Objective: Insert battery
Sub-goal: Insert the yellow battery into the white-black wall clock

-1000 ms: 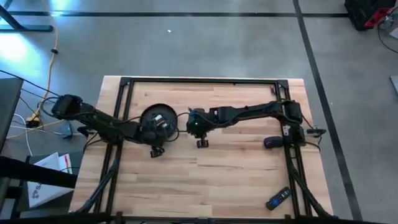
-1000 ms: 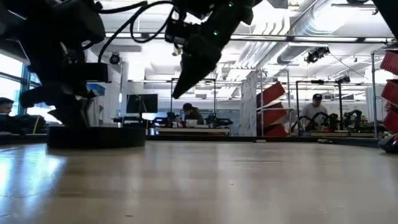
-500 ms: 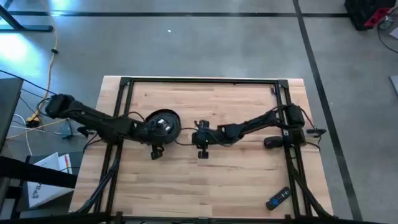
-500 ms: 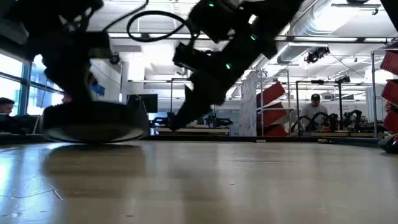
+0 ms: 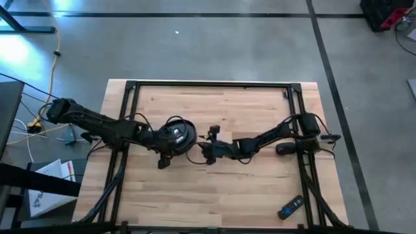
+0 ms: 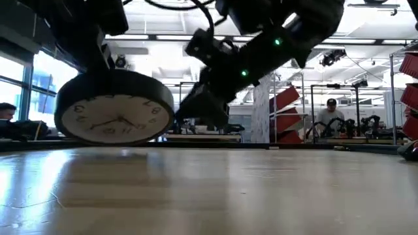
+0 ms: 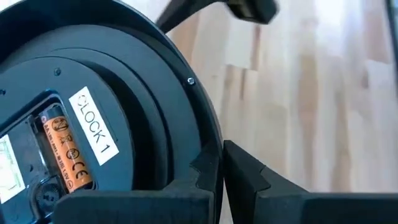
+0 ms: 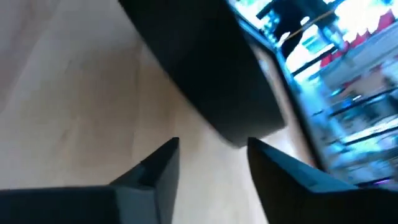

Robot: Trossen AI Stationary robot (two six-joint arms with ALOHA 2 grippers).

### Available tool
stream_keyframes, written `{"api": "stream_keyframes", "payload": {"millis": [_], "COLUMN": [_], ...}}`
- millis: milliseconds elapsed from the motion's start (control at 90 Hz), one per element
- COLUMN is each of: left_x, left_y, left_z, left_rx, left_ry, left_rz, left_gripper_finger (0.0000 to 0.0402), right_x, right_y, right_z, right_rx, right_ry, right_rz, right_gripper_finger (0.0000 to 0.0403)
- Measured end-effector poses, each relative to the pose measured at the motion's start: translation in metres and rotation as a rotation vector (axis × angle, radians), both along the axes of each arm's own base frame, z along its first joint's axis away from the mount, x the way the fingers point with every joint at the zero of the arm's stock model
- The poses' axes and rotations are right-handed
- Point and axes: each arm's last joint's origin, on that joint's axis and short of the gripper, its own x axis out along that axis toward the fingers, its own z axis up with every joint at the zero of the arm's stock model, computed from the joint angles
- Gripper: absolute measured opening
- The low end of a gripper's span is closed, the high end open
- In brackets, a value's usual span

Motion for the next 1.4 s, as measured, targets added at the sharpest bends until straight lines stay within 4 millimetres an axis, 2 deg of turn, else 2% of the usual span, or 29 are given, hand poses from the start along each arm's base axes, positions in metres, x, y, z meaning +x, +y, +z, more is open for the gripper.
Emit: {"api": "stream_keyframes", "payload": {"millis": [167, 322, 544, 900, 1067, 1311, 1400], "left_x": [0.0, 0.0, 0.0, 0.004, 0.003, 0.005, 0.007], "left_y": [-0.001, -0.001, -0.002, -0.005, -0.005, -0.006, -0.007], "left_z": [0.0, 0.0, 0.001, 0.005, 0.005, 0.007, 0.009], "left_rx": [-0.024, -0.023, -0.06, -0.078, -0.084, -0.096, -0.117], "left_ry": [0.009, 0.006, 0.007, -0.048, -0.045, -0.071, -0.098], "left_rz": [0.002, -0.001, -0.058, -0.117, -0.121, -0.135, -0.165], "left_gripper_finger": [0.0, 0.0, 0.0, 0.0, 0.0, 0.0, 0.0], "right_x": [0.006, 0.01, 0.014, 0.016, 0.016, 0.015, 0.014], "right_y": [0.001, 0.005, -0.003, 0.0, 0.001, 0.003, 0.004], "right_z": [0.008, 0.013, 0.016, 0.017, 0.017, 0.015, 0.013], "right_rx": [-0.105, -0.095, -0.082, -0.06, -0.04, -0.013, -0.008], "right_ry": [0.031, 0.039, 0.005, -0.012, -0.016, 0.006, 0.023], "right_rz": [0.047, 0.189, 0.221, 0.329, 0.343, 0.396, 0.411], "right_gripper_finger": [0.0246, 0.0282, 0.0286, 0.0285, 0.0258, 0.0155, 0.013]}}
